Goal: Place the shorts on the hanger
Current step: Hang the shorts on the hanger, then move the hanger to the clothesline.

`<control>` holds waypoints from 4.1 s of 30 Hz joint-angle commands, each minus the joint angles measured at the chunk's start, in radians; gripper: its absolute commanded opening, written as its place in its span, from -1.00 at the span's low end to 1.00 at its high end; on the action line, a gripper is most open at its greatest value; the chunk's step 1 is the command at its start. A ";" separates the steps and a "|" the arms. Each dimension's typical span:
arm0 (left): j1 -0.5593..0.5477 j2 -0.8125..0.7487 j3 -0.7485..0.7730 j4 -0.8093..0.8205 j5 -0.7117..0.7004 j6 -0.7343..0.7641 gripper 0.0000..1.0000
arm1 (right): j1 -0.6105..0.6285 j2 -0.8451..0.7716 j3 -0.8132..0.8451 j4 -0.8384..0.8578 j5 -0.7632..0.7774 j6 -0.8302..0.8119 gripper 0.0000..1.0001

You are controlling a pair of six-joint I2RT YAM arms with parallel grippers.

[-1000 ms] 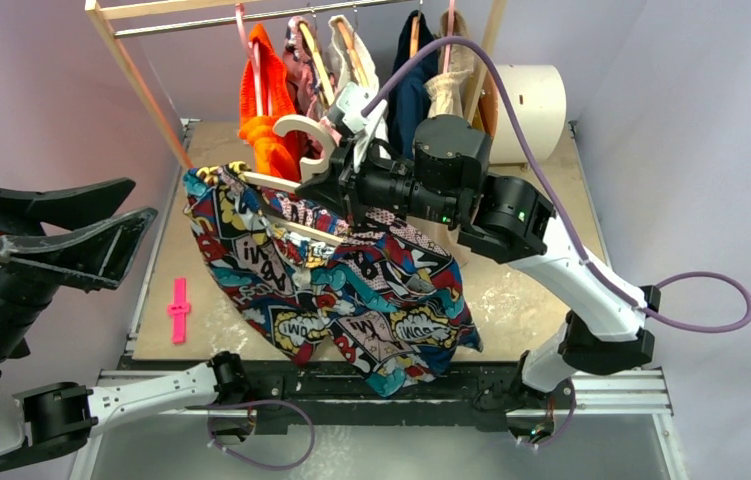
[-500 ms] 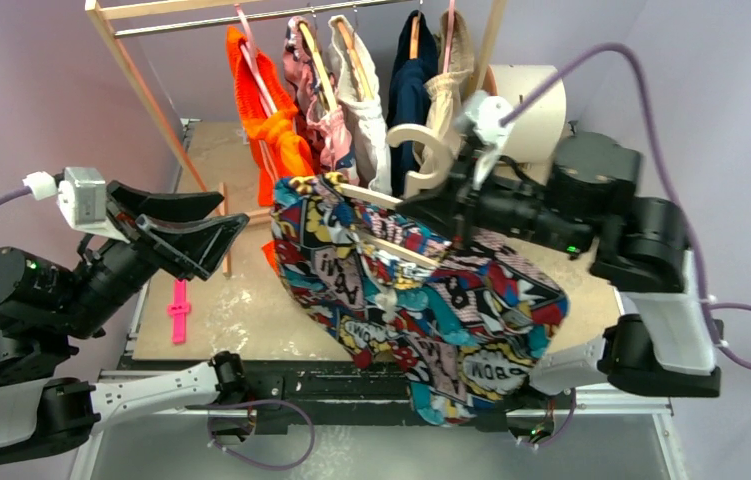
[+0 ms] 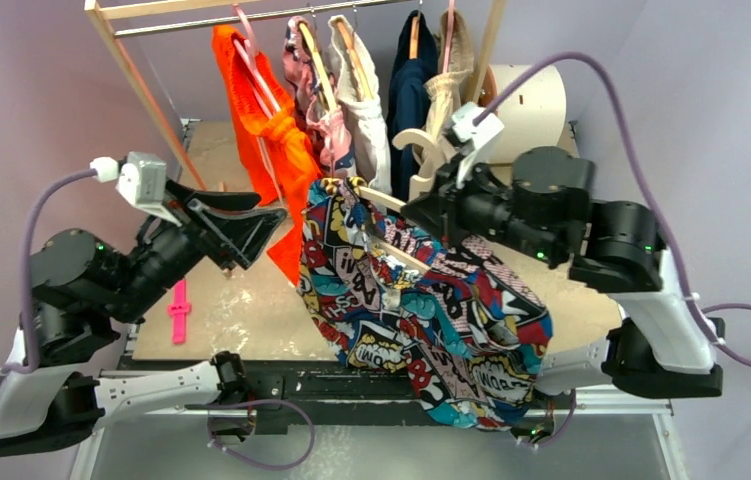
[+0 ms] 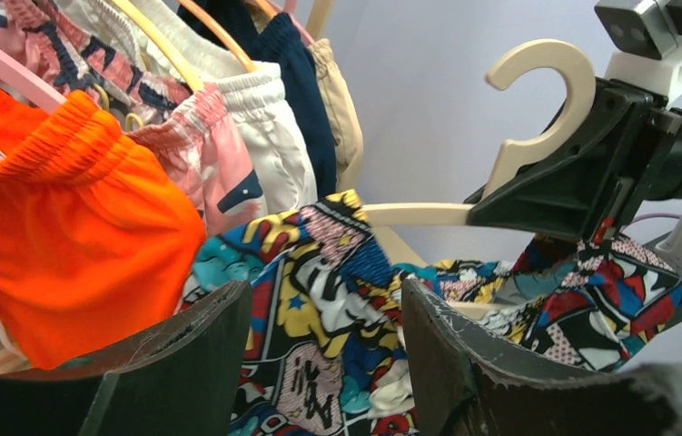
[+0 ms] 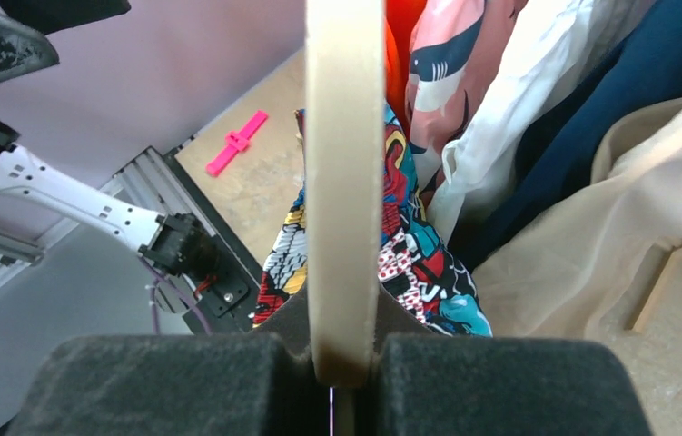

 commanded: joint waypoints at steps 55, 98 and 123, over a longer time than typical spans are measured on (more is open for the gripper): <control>0.638 0.520 0.215 0.089 -0.119 -0.033 0.35 | 0.002 -0.107 -0.216 0.279 -0.399 -0.111 -1.00; 0.627 0.832 0.148 0.734 0.656 -0.238 -0.79 | 0.003 -0.068 -0.081 0.152 -0.419 -0.131 -1.00; 0.571 0.712 0.191 0.585 0.580 -0.075 0.32 | 0.002 -0.071 -0.077 0.145 -0.413 -0.141 -1.00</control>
